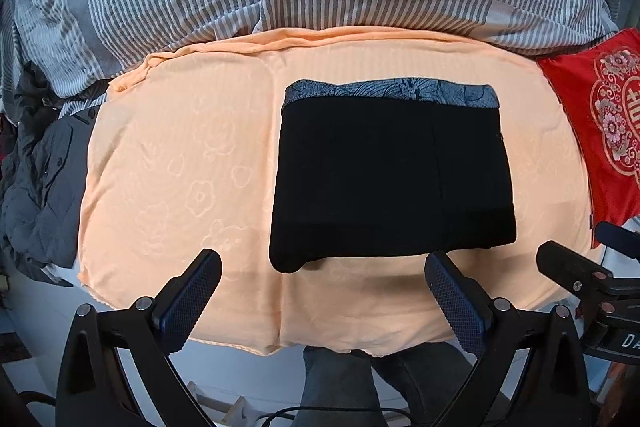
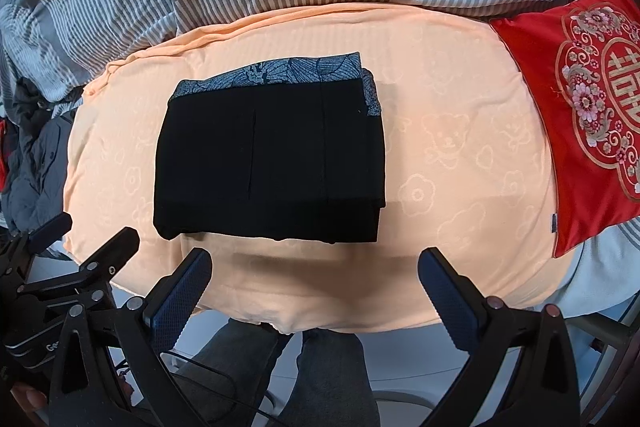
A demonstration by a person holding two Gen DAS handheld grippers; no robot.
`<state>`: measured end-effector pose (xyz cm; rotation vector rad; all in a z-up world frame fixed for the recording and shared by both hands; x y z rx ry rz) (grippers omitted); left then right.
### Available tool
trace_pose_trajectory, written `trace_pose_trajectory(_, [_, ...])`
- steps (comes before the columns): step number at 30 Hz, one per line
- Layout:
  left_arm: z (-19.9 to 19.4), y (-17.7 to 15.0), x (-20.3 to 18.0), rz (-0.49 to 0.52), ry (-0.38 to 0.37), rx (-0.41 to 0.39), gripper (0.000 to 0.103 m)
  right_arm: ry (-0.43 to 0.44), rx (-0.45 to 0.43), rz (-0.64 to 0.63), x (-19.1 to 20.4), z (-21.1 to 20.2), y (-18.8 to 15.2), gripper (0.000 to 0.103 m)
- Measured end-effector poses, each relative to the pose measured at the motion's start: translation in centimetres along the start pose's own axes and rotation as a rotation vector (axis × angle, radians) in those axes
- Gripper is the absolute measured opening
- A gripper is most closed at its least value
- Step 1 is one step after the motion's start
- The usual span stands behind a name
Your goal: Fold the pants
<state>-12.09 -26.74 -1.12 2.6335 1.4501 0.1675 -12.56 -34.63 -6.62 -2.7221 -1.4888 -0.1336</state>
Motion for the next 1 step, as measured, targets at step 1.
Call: trace_pose_trajectory(1, [-0.03,0.04,-0.06,0.001,-0.001,-0.002,0.102,0.0,0.001,0.001,-0.04,0.07,-0.04,0.103])
Point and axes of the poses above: each gripper's, at about its wrist camera, not at the fingertips, and z roughly the way its jaws point, x to its left, y to its top, the point moved 8 cm from there along z, roughly the way its jaws point, and after that the axes turned 1 degree about z, right-handed, at the moved point
